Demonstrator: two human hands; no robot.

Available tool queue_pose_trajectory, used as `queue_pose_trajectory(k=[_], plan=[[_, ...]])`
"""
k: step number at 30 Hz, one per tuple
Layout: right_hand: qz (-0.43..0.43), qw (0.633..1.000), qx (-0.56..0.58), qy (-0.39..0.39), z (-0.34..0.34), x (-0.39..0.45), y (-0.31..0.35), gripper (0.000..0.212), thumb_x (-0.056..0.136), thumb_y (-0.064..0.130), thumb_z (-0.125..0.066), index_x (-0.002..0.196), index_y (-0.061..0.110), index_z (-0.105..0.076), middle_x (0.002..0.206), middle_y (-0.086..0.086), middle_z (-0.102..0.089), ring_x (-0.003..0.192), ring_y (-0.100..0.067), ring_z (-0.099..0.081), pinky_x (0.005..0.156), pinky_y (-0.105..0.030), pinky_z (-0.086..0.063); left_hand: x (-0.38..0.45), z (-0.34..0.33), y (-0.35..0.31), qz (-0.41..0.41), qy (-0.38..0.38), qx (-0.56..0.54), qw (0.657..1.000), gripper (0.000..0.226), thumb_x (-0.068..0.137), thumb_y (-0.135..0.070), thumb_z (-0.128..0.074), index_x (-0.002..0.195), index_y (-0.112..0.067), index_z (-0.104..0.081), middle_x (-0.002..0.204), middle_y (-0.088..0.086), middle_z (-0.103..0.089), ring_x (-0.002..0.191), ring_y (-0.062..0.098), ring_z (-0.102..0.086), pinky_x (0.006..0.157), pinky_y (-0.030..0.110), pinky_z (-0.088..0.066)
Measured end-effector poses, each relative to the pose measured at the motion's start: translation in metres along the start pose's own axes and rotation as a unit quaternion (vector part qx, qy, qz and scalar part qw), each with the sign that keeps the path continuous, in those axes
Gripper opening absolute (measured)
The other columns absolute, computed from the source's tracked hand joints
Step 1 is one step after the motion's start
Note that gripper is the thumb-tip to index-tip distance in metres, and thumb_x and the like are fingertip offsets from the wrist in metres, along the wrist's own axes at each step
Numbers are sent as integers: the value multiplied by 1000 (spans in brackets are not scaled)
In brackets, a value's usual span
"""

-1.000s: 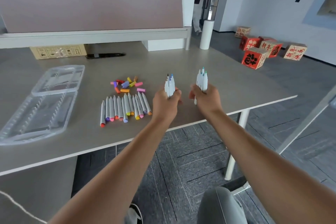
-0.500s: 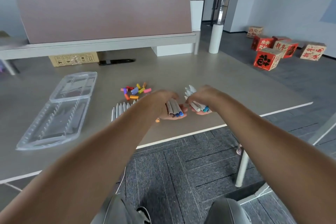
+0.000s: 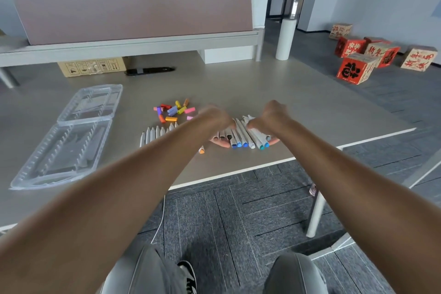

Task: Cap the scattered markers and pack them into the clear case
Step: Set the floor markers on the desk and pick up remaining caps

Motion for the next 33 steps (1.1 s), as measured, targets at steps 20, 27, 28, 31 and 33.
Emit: queue_pose_trajectory(k=[20, 27, 28, 31, 33], plan=[[34, 990, 21, -137, 17, -32, -38, 15, 85, 23, -59, 84, 17, -73, 82, 0, -72, 70, -21, -63, 64, -29, -44, -19, 26, -13, -71, -86, 225, 968, 27, 97, -25, -63, 79, -7, -55, 63, 10, -71, 46, 15, -69, 49, 22, -49], [76, 986, 28, -143, 7, -34, -37, 11, 91, 31, -66, 94, 26, -75, 95, 7, -75, 86, -19, -69, 75, -33, -57, -17, 12, -11, -182, -88, 321, 925, 11, 88, -5, -62, 80, -1, -69, 68, 15, -68, 46, 23, -57, 50, 27, -46], [78, 986, 30, -143, 5, -34, -36, 10, 91, 31, -66, 94, 26, -75, 95, 7, -75, 86, -18, -69, 74, -32, -57, -17, 11, -9, -190, -96, 326, 921, 10, 87, -2, -62, 81, 1, -70, 69, 16, -66, 51, 23, -53, 51, 28, -43], [81, 986, 32, -140, 3, -34, -31, 10, 91, 30, -67, 97, 26, -75, 95, 8, -74, 85, -17, -68, 72, -30, -54, -15, 15, -2, -206, -133, 331, 911, 32, 85, 3, -60, 56, -5, -49, 56, 7, -44, 52, 22, -40, 46, 27, -26], [82, 986, 35, -137, 1, -35, -28, 11, 92, 30, -67, 98, 25, -75, 95, 8, -73, 86, -16, -67, 71, -29, -50, -15, 17, 0, -209, -137, 330, 910, 32, 85, 2, -61, 56, -6, -50, 58, 8, -47, 56, 23, -43, 47, 27, -28]])
Point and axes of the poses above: each hand's wrist, its own x-axis towards the middle knuckle, its own z-axis out of the back of the hand, y = z × x, the point moved 9 cm from there along x, towards the middle knuckle
